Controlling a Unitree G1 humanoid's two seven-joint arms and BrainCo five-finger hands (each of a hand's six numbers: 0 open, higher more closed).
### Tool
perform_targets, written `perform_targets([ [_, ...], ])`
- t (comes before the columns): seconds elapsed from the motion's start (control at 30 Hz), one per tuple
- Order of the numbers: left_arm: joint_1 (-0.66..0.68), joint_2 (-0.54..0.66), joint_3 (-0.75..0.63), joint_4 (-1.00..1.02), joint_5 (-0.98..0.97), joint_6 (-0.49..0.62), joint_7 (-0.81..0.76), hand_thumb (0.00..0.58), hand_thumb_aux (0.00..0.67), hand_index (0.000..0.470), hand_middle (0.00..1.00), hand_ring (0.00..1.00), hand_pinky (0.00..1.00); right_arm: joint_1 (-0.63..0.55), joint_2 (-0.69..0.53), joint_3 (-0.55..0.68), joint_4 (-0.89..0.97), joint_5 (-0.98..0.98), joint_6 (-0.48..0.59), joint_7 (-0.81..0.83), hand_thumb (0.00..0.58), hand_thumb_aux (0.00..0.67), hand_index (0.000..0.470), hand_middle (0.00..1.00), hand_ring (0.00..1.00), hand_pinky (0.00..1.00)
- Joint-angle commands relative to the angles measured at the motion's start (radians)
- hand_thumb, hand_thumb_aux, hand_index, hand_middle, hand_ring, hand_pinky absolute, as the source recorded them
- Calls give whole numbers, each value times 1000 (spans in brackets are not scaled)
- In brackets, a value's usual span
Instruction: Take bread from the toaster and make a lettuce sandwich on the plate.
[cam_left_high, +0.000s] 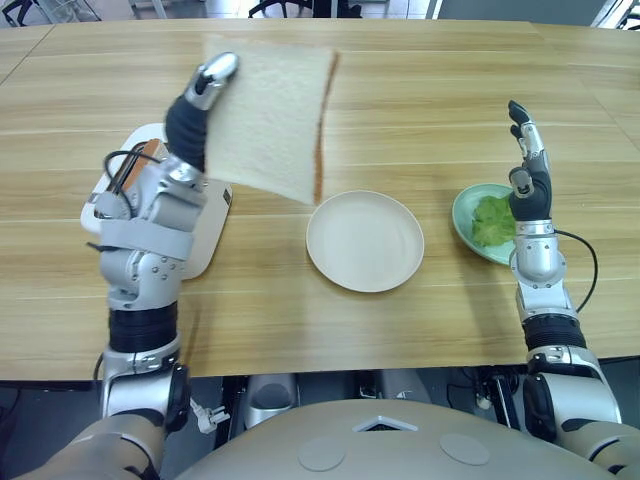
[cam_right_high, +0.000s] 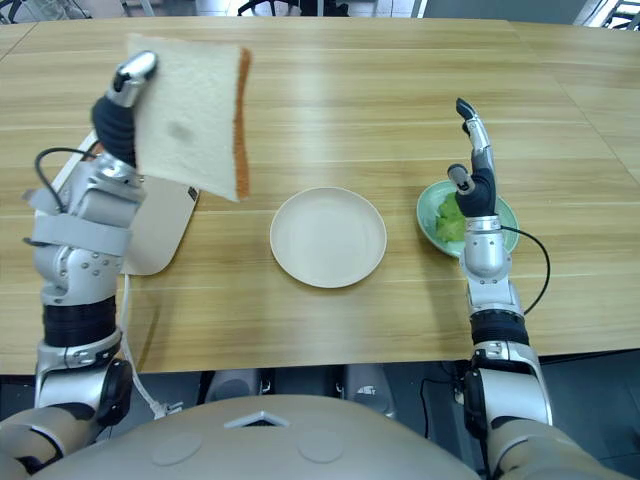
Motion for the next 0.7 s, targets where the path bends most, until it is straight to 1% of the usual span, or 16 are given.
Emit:
perform_targets([
  [0.03, -44, -46, -105, 174, 136, 4, -26, 580, 670, 460, 1000, 1000, 1000, -35, -64, 60, 123, -172, 159, -134, 0, 0, 0, 0, 0, 0],
  [0.1, -77, -78, -139, 302, 189, -15, -61, 580, 670, 460, 1000, 1000, 1000, -62, -97, 101, 202, -240, 238, -201, 0, 0, 0, 0, 0, 0],
  [0.23, -146, -132, -175, 587, 304, -103, -126, 580, 670, 460, 1000, 1000, 1000, -111, -141, 187, 339, -325, 382, -285, 0, 0, 0, 0, 0, 0],
  [0.33, -194, -150, -193, 803, 408, -215, -152, 580, 670, 460, 1000, 1000, 1000, -134, -155, 245, 413, -361, 461, -316, 0, 0, 0, 0, 0, 0],
  [0.4, -221, -146, -208, 921, 501, -324, -120, 580, 670, 460, 1000, 1000, 1000, -144, -159, 281, 450, -379, 500, -322, 0, 0, 0, 0, 0, 0],
  [0.47, -235, -119, -258, 997, 660, -497, -27, 580, 670, 460, 1000, 1000, 1000, -164, -157, 348, 499, -432, 582, -328, 0, 0, 0, 0, 0, 0],
  [0.5, -238, -118, -264, 1024, 694, -546, -11, 580, 670, 460, 1000, 1000, 1000, -173, -151, 377, 526, -447, 613, -319, 0, 0, 0, 0, 0, 0],
  [0.6, -248, -144, -246, 1095, 700, -602, -35, 580, 670, 460, 1000, 1000, 1000, -190, -131, 443, 586, -473, 681, -296, 0, 0, 0, 0, 0, 0],
  [0.7, -272, -157, -243, 1176, 741, -656, -19, 580, 670, 460, 1000, 1000, 1000, -195, -114, 470, 599, -460, 691, -301, 0, 0, 0, 0, 0, 0],
])
